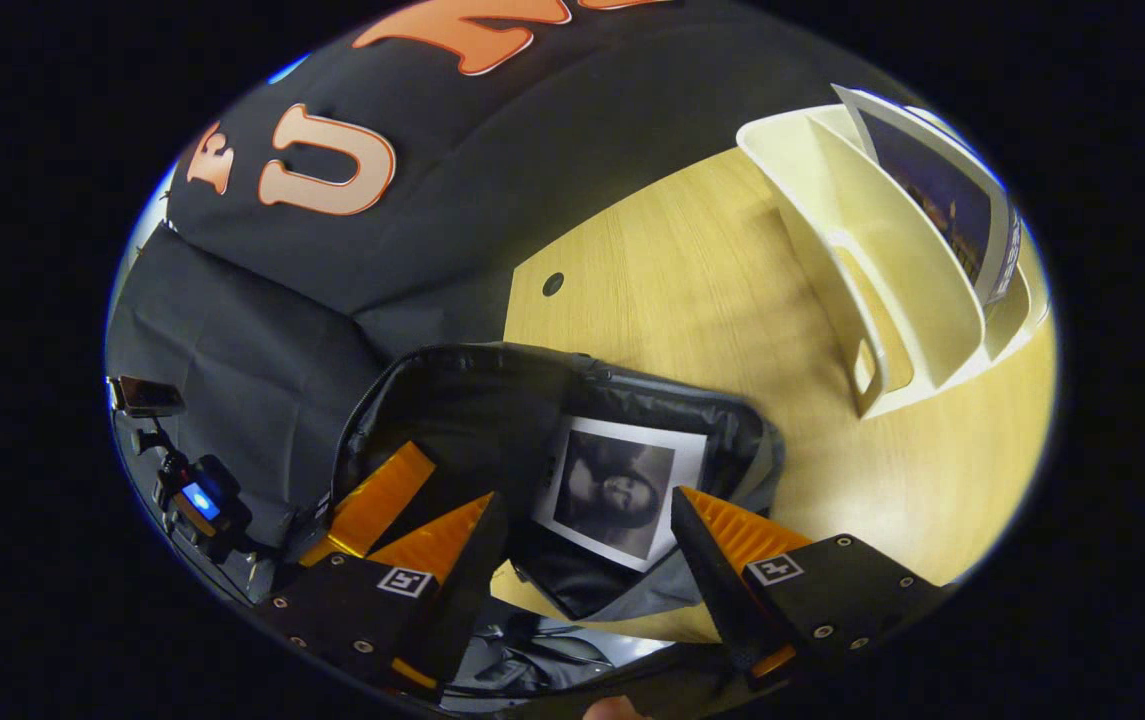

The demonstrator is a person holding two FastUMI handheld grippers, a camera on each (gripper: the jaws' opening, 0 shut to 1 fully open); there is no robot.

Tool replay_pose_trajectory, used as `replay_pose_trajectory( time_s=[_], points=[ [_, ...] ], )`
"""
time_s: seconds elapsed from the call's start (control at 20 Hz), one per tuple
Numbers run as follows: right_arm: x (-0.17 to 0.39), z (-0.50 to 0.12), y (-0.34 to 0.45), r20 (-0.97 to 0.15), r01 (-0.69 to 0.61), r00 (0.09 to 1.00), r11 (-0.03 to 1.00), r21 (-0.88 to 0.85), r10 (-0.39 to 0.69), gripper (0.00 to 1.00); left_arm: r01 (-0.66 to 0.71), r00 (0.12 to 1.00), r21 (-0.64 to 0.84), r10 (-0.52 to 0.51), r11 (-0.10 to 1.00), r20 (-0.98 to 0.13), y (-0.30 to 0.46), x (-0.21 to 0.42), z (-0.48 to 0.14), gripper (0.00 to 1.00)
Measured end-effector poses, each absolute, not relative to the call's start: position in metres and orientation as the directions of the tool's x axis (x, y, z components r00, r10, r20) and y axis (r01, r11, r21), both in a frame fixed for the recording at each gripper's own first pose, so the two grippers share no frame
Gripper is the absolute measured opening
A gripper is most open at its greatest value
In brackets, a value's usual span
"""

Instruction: Open the schoolbag, grab two books from the bookshelf and put them into the schoolbag.

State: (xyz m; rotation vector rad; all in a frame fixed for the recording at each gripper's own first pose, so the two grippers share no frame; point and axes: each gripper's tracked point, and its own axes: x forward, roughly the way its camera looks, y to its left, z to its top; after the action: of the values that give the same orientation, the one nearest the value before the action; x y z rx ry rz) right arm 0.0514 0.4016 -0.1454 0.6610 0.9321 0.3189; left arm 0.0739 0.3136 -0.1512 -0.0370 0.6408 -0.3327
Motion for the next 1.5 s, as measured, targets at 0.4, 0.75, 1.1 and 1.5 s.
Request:
replay_pose_trajectory(
  time_s=[0.4,0.75,1.1,1.5],
  points=[
    [0.048,-0.121,0.279,-0.753,0.033,0.567,0.905,0.424,0.333,0.98,0.251,0.748,-0.137,-0.282,0.958,-0.601,0.311,0.072,-0.163,0.06],
    [0.060,-0.080,0.201,-0.800,-0.003,0.547,0.956,0.293,0.247,0.98,0.206,0.752,-0.136,-0.245,0.969,-0.612,0.304,0.072,-0.171,0.06],
    [0.090,-0.054,0.141,-0.824,-0.061,0.516,0.970,0.236,0.233,0.98,0.163,0.758,-0.113,-0.198,0.980,-0.622,0.304,0.069,-0.171,0.06],
    [0.143,-0.097,0.109,-0.886,-0.066,0.420,0.980,0.187,0.197,0.98,0.068,0.752,-0.122,-0.131,0.990,-0.647,0.298,0.060,-0.177,0.06]
  ],
)
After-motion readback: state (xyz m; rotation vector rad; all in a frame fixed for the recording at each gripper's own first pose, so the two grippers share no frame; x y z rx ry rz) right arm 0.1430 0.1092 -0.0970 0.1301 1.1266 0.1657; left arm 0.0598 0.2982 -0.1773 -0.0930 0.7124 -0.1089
